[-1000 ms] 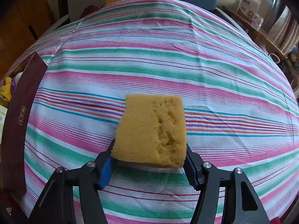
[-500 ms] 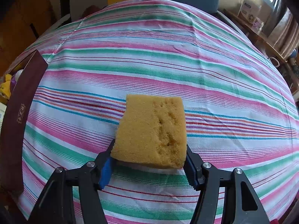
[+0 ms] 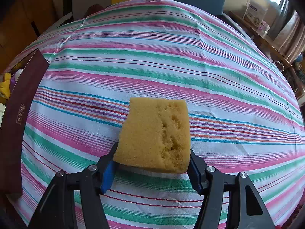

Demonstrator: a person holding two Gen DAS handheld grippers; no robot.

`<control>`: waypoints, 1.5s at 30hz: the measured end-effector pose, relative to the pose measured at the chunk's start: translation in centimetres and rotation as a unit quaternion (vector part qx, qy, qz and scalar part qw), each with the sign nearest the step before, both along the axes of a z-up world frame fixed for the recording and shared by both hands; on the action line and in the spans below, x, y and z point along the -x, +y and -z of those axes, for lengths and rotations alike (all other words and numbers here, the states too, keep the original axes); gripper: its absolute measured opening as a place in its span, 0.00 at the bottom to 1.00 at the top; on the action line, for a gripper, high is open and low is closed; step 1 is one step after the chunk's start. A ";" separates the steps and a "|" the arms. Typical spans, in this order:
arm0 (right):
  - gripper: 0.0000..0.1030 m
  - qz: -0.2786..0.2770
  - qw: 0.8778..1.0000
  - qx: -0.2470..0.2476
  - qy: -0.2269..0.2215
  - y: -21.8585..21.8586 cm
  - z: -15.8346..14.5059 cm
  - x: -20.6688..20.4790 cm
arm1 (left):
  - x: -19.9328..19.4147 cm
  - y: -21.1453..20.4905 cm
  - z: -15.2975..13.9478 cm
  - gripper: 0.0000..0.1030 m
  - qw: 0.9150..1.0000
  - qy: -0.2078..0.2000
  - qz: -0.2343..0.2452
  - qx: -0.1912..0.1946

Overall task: Organize objects
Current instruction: 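Carry the Tempo pack into the gold tray and open the left tool, then carry the yellow sponge into the gold tray and open the right tool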

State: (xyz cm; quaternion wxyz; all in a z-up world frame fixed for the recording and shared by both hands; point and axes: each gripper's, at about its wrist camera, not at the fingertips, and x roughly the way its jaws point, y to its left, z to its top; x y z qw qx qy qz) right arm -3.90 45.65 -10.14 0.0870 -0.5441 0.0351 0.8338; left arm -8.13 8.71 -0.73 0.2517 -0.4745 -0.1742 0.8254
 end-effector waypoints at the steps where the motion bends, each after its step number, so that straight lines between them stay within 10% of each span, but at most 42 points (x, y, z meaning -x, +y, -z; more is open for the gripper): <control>1: 0.62 0.000 1.000 0.001 0.000 0.1 0.0 0.0 | 0.7 0.1 0.1 0.51 1.000 -0.008 0.000 -0.007; 17: 0.62 -0.006 1.000 -0.005 -0.005 0.2 0.1 0.8 | 6.7 6.5 5.9 0.52 0.976 -0.011 -0.011 0.216; 45: 0.54 -0.018 0.999 -0.040 0.015 -2.6 -2.4 0.8 | -2.4 -2.9 0.3 0.53 0.982 0.084 -0.054 0.163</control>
